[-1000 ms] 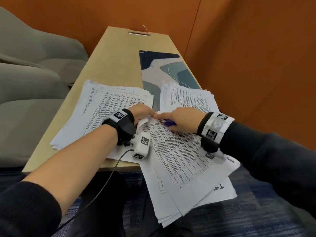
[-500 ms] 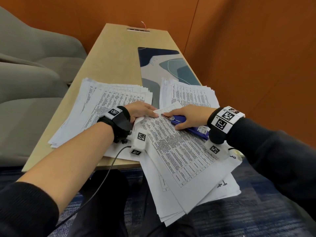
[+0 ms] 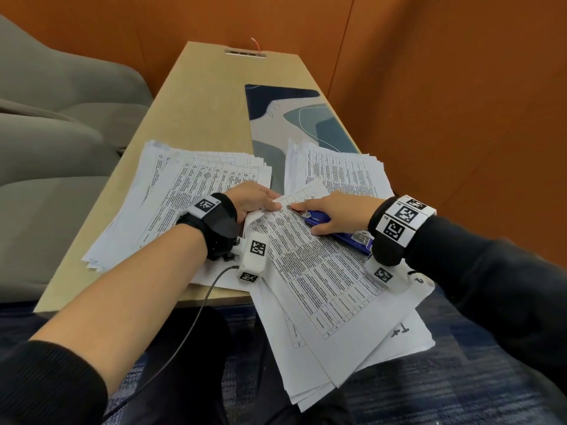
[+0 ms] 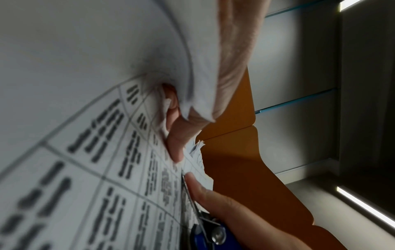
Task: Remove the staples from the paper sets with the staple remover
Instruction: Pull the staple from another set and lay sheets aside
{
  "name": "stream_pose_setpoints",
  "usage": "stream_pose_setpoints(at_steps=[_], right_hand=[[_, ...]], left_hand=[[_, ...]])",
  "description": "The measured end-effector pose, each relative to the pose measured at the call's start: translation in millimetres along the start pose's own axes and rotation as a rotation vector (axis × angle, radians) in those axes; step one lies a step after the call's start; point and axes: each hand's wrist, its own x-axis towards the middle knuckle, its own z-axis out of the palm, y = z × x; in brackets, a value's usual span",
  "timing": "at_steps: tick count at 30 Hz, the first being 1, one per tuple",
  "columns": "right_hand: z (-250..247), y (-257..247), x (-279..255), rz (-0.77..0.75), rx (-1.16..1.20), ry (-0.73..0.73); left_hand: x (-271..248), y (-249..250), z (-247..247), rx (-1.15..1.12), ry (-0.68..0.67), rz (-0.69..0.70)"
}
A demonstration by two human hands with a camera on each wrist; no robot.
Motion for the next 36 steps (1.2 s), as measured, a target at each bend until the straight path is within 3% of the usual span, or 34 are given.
stream_pose_setpoints(at_steps=[10, 15, 20, 24, 29, 30, 34, 36], right_hand=[[-1.4, -9.8, 12.1, -0.031, -0.002, 0.029], [-11.0, 3.2, 3.6, -0.039, 0.221, 0.024], [-20.4, 7.9, -17.7, -0.036, 0.576, 0.033], [-10.3, 15.9, -27.8, -0.093, 0.975, -0.081], [-0.3, 23.5, -41.7, -0.097, 1.111, -0.080], [-1.0, 25.1, -44.5, -0.091, 1.062, -0.045], [-13.5, 31.9, -53.0, -0.056, 0.479, 0.176], [-18.5, 29.8, -56.7, -0.063, 0.378, 0.231]], left_hand=[[-0.1, 2.8, 1.6, 0.077, 0.012, 0.016], [-3.1, 3.7, -2.9, -0.037, -0.082, 0.085], [-12.9, 23.7, -6.8, 0.091, -0.119, 0.219], [-18.0, 32.6, -3.9, 0.148, -0.245, 0.251], [-17.1, 32.8, 11.0, 0.072, -0.300, 0.297], [-17.6, 33.4, 14.4, 0.068, -0.302, 0.302], [-20.3, 43.1, 25.6, 0.201, -0.279, 0.293], [-22.6, 50.7, 31.7, 0.206, -0.217, 0.289]])
